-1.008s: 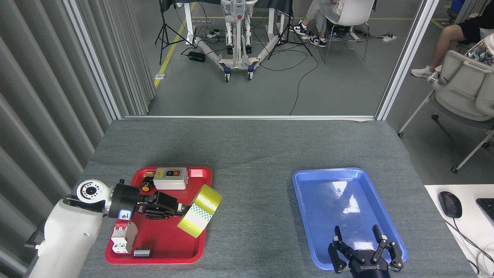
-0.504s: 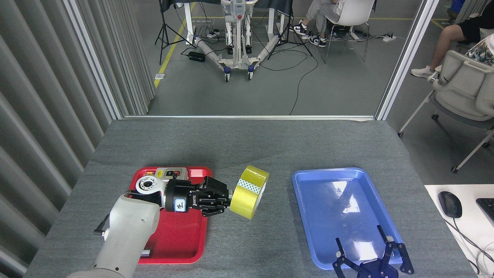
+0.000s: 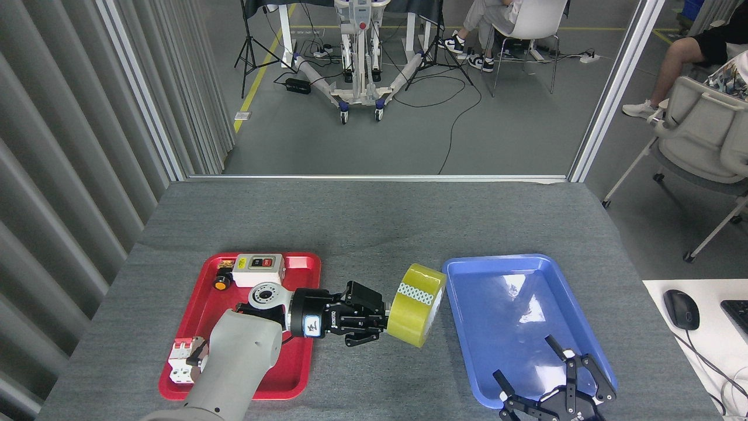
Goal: Place and move tape with both arms
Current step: 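Lift the tape and carry it toward the blue tray with the left hand, then reach the right gripper to the tape held by the left hand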
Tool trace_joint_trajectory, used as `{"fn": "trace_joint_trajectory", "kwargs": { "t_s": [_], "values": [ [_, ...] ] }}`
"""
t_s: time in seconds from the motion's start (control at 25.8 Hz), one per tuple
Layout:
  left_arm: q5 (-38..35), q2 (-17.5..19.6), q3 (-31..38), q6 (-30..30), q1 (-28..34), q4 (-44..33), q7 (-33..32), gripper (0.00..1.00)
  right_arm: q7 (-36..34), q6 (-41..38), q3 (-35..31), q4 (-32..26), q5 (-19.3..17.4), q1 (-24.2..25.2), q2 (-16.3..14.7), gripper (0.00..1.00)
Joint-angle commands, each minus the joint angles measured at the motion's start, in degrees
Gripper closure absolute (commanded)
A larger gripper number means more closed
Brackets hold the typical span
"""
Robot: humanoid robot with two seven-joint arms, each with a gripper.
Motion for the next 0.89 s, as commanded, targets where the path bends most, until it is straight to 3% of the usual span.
{"fn": "trace_joint_trajectory", "kwargs": {
  "t_s": [0.0,0.12,0.39,0.66,0.85],
  "values": [
    [-0.30,-0.35,-0.12,-0.32,-0.32,0.32,0.52,1.00,-0.03,-1.99,2.75,-0.04,-5.85,-4.27,-2.42,0.00],
    [-0.39,-0.26,-0.29,-0.41,-0.32,0.41,0.61,1.00,-0.03,-7.70,3.54,-0.04,-10.94,-7.70,-2.42,0.00],
    [-0.47,0.27,-0.38,-0.41,-0.05,0.41,0.61,1.00,-0.03,-14.91,3.63,0.75,-18.50,-13.85,-2.77,0.00],
    [-0.47,0.44,-0.38,-0.32,-0.14,0.41,0.61,1.00,0.32,-16.49,8.55,1.45,-17.10,-18.51,-2.69,0.02],
    [-0.47,0.62,-0.38,-0.32,0.03,0.50,0.61,1.00,0.58,-16.05,12.50,4.53,-12.61,-21.85,-2.34,0.04]
  ]
}}
